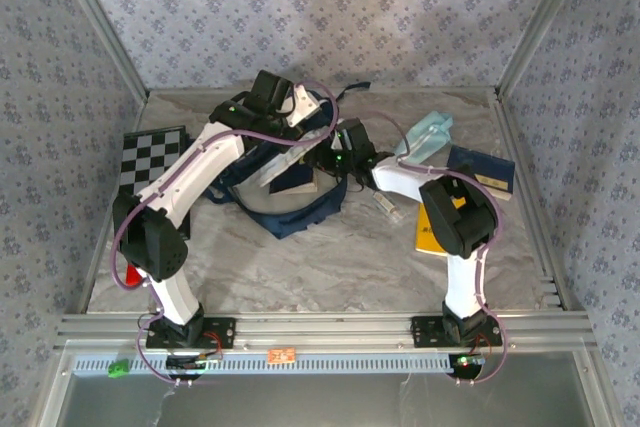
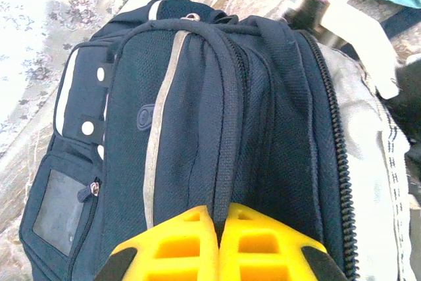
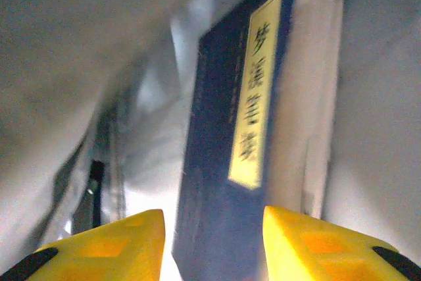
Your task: Pack books, pencil case, and school supplies into a backpack
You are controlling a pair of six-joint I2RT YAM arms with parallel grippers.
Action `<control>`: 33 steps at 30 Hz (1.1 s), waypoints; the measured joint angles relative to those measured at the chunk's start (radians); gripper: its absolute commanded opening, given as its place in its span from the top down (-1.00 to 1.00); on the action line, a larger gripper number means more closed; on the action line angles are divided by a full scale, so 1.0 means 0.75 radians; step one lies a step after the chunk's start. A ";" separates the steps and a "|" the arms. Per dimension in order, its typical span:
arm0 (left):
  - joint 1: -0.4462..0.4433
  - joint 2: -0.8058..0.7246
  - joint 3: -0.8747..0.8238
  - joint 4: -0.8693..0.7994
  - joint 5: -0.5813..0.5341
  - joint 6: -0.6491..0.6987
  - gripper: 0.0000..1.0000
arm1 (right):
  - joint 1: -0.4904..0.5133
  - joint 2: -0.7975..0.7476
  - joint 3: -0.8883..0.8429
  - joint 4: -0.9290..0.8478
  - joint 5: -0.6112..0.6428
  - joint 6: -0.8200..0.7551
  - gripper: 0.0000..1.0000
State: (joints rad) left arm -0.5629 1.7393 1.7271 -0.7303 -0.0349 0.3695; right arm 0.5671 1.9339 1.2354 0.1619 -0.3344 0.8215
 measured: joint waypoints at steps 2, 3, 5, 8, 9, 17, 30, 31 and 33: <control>-0.001 -0.004 -0.003 0.001 0.019 -0.002 1.00 | 0.014 -0.052 -0.044 -0.063 0.008 -0.010 0.17; -0.002 -0.006 -0.004 0.000 0.028 -0.005 1.00 | 0.026 -0.083 -0.068 -0.096 0.010 -0.013 0.17; -0.001 -0.011 -0.006 0.001 0.040 -0.007 1.00 | 0.055 -0.130 -0.111 -0.137 0.014 -0.013 0.17; -0.001 -0.018 -0.013 0.003 0.061 -0.017 1.00 | 0.109 -0.189 -0.166 -0.203 0.045 -0.012 0.22; -0.001 -0.021 -0.019 0.004 0.067 -0.020 1.00 | 0.127 -0.199 -0.174 -0.226 0.054 -0.013 0.23; -0.003 -0.023 -0.024 0.004 0.106 -0.030 1.00 | 0.230 -0.158 -0.176 -0.280 0.102 -0.001 0.45; -0.003 -0.023 -0.024 0.000 0.146 -0.029 1.00 | 0.141 -0.049 -0.113 -0.153 0.313 -0.056 0.53; -0.003 -0.023 -0.024 0.001 0.147 -0.029 1.00 | 0.130 -0.044 -0.106 -0.137 0.323 -0.064 0.53; -0.003 -0.023 -0.024 0.002 0.148 -0.029 1.00 | 0.116 -0.022 -0.072 -0.124 0.331 -0.077 0.53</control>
State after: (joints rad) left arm -0.5648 1.7218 1.7092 -0.7288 0.0757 0.3477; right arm 0.6544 1.9171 1.1816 0.0692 -0.0860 0.7635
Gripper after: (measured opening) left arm 0.047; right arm 0.234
